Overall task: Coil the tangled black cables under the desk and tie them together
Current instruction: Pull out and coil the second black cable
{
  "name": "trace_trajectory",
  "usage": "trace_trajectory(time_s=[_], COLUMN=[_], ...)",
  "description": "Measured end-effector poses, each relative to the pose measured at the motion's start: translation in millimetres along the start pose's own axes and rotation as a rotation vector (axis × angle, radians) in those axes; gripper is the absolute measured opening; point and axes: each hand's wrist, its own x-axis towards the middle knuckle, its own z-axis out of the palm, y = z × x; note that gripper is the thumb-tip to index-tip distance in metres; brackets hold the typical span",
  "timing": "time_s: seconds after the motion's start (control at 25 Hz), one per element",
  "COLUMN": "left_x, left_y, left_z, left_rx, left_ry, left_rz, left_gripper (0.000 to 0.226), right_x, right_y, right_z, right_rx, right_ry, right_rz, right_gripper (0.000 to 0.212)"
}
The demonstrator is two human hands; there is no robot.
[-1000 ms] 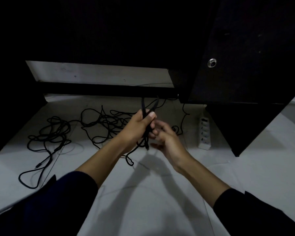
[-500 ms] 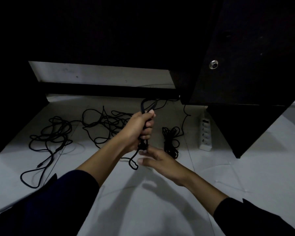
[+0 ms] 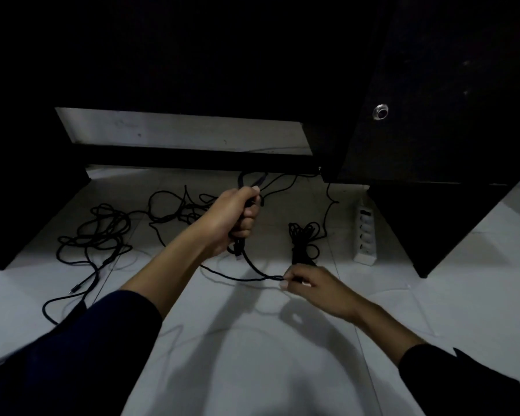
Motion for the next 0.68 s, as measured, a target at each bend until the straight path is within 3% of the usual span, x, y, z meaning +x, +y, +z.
trace_trajectory(time_s=[0.16,0.36,0.68], left_x=[1,1,-12], left_y=[-3,-6,-10], left_z=[-2,2,8], left_rx=[0.174,0.362,0.394], left_ry=[-0.058,-0.056,-0.229], left_rz=[0.008,0.062,0.073], left_gripper=[0.023,0.02,0.027], right_x=[13,28,37], right_y=[-14,-49,-68], right_z=[-27,-35,-36], right_rx=[-0.254,-0.377,-0.362], right_ry=[0.194,0.395,0.54], right_rz=[-0.224,-0.462,-0.435], right_gripper=[0.014,0.021,0.029])
